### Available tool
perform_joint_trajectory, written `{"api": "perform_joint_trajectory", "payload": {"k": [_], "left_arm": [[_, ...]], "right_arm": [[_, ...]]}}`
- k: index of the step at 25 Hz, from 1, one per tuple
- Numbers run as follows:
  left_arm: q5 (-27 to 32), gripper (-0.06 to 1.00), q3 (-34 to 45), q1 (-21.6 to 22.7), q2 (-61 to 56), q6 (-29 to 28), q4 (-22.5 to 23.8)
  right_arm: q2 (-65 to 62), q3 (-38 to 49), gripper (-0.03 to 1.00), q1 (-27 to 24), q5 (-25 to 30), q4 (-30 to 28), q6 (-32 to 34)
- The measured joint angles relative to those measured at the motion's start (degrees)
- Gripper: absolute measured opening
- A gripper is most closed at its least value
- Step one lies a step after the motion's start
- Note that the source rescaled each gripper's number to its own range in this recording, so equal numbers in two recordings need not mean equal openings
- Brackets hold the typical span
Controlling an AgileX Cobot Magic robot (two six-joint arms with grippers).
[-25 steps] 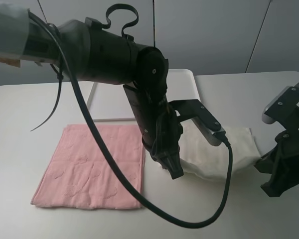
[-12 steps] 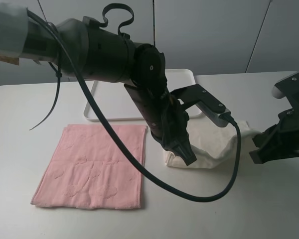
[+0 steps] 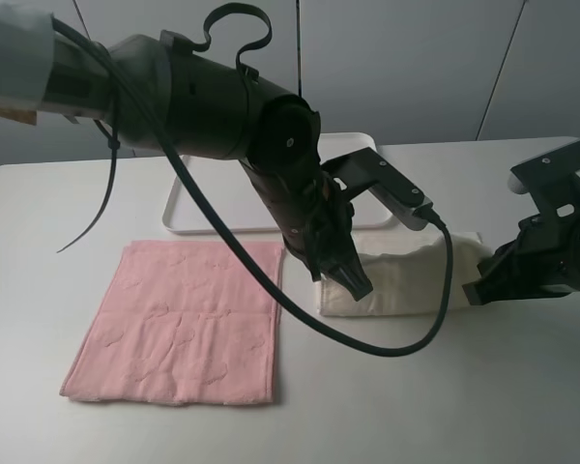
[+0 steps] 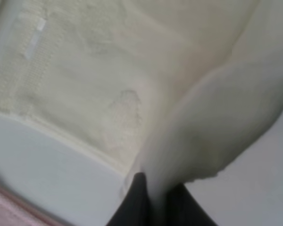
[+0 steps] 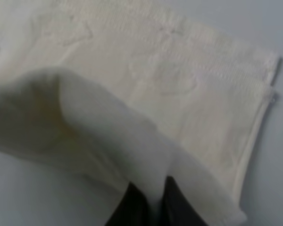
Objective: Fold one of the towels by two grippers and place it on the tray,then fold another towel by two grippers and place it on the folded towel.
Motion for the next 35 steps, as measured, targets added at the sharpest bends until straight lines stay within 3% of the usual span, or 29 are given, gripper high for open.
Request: {"api": "perform_joint_trajectory", "payload": {"k": [9, 11, 14, 15, 17, 19, 20, 23, 29, 35], "left_arm": [[-2.9, 0.03, 0.0, 2.7, 0.0, -2.1, 0.8], [-3.3, 0.08, 0.0, 3.0, 0.0, -2.9, 1.0], [-4.0, 0.28, 0.0, 3.1, 0.0, -3.3, 1.8], [-4.3, 0.36, 0.0, 3.1, 0.0, -3.3, 2.1], [-4.6, 0.63, 0.0, 3.1, 0.0, -3.6, 2.3], [-5.3, 0.87, 0.0, 3.1, 0.0, -5.0, 3.3], [-5.8, 0.95, 0.0, 3.1, 0.0, -6.5, 4.1], [-6.5, 1.0, 0.0, 3.1, 0.0, -10.6, 6.7], [-6.3, 1.0, 0.0, 3.2, 0.0, -18.9, 7.7], [-2.8, 1.0, 0.0, 6.5, 0.0, -21.4, 1.9]], "right_arm": [[3.6, 0.0, 0.01, 0.0, -10.9, 0.3, -0.5], [3.6, 0.0, 0.07, 0.0, -12.3, 1.5, -2.0], [3.6, 0.0, 0.37, 0.0, -15.3, 5.1, -5.1], [3.6, 0.0, 0.52, 0.0, -16.6, 6.6, -5.8], [3.6, 0.0, 0.81, 0.0, -19.0, 11.7, -6.9], [3.6, 0.0, 0.94, 0.0, -20.8, 18.3, -8.8], [3.6, 0.0, 0.97, 0.0, -21.1, 21.9, -9.9], [3.6, 0.0, 0.99, 0.0, -20.5, 30.3, -13.8], [3.7, -3.1, 0.99, 0.0, -11.5, 35.3, -18.2], [4.0, -9.5, 0.99, -5.1, -0.6, 40.3, -19.2]]}}
